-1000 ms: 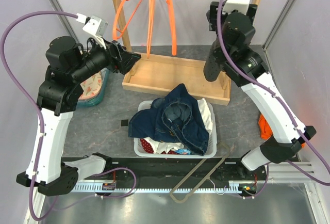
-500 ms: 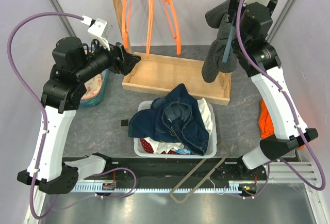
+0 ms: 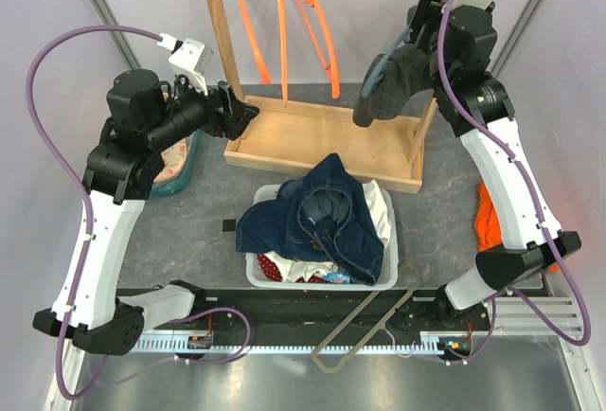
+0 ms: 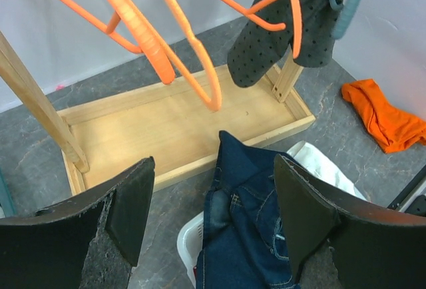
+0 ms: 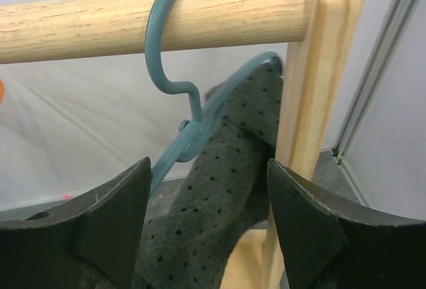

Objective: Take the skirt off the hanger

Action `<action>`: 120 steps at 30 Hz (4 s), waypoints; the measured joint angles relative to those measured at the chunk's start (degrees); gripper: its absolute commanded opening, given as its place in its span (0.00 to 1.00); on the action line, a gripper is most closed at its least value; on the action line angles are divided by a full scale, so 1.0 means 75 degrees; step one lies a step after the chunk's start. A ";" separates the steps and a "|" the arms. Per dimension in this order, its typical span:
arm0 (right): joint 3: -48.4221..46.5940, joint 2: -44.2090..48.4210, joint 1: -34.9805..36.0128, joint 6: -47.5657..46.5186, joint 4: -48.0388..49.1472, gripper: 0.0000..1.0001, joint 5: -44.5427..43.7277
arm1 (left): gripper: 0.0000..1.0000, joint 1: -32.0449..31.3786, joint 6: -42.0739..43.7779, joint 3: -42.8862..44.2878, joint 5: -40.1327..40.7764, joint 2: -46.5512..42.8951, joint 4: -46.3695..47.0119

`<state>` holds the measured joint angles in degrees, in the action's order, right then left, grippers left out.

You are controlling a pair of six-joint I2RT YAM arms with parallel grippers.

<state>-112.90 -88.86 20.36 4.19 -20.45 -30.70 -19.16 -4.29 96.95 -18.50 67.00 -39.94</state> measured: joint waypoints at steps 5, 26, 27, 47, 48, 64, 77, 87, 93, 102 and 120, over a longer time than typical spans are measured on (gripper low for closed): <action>0.0134 0.0012 -0.0017 0.0382 0.0108 0.78 0.0204 | 0.78 0.0000 0.0035 -0.0256 0.0015 -0.0023 0.0032; -0.0530 -0.0216 0.0006 0.1247 -0.0941 0.79 0.0997 | 0.78 0.0000 0.0128 -0.0845 0.0061 -0.0341 0.0154; -0.0624 -0.0268 0.0006 0.1250 -0.1008 0.79 0.0994 | 0.78 0.0000 0.0128 -0.0860 0.0061 -0.0341 0.0157; -0.1370 -0.0801 -0.0192 0.1495 -0.1335 0.72 0.0863 | 0.78 0.0000 0.0125 -0.1201 0.0087 -0.0487 0.0207; -0.1370 -0.0848 -0.0262 0.1536 -0.1332 0.66 0.0863 | 0.78 0.0000 0.0128 -0.1207 0.0105 -0.0493 0.0213; -0.1716 -0.1279 -0.0519 0.1891 -0.1303 0.00 0.1737 | 0.77 0.0000 0.0128 -0.1434 0.0300 -0.0644 0.0315; -0.2168 -0.1227 -0.0516 0.1935 0.0198 0.02 0.4841 | 0.77 0.0000 0.0131 -0.1478 0.0423 -0.0694 0.0318; -0.1920 -0.1145 -0.0516 0.1469 -0.0172 0.66 0.4398 | 0.77 0.0000 0.0134 -0.1480 0.0440 -0.0769 0.0318; -0.1880 -0.1142 -0.0516 0.0918 -0.0624 0.69 0.3529 | 0.77 0.0000 0.0143 -0.1524 0.0458 -0.0778 0.0321; -0.1428 -0.0912 -0.0504 0.0399 -0.0810 0.63 0.2710 | 0.77 0.0000 0.0149 -0.1542 0.0458 -0.0778 0.0318; -0.1070 -0.0901 -0.0472 0.0376 -0.1545 0.00 0.2771 | 0.77 0.0000 0.0149 -0.1542 0.0458 -0.0775 0.0318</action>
<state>-120.92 -95.61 16.82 7.01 -32.03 -9.91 -19.16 -3.18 85.38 -15.07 61.19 -37.56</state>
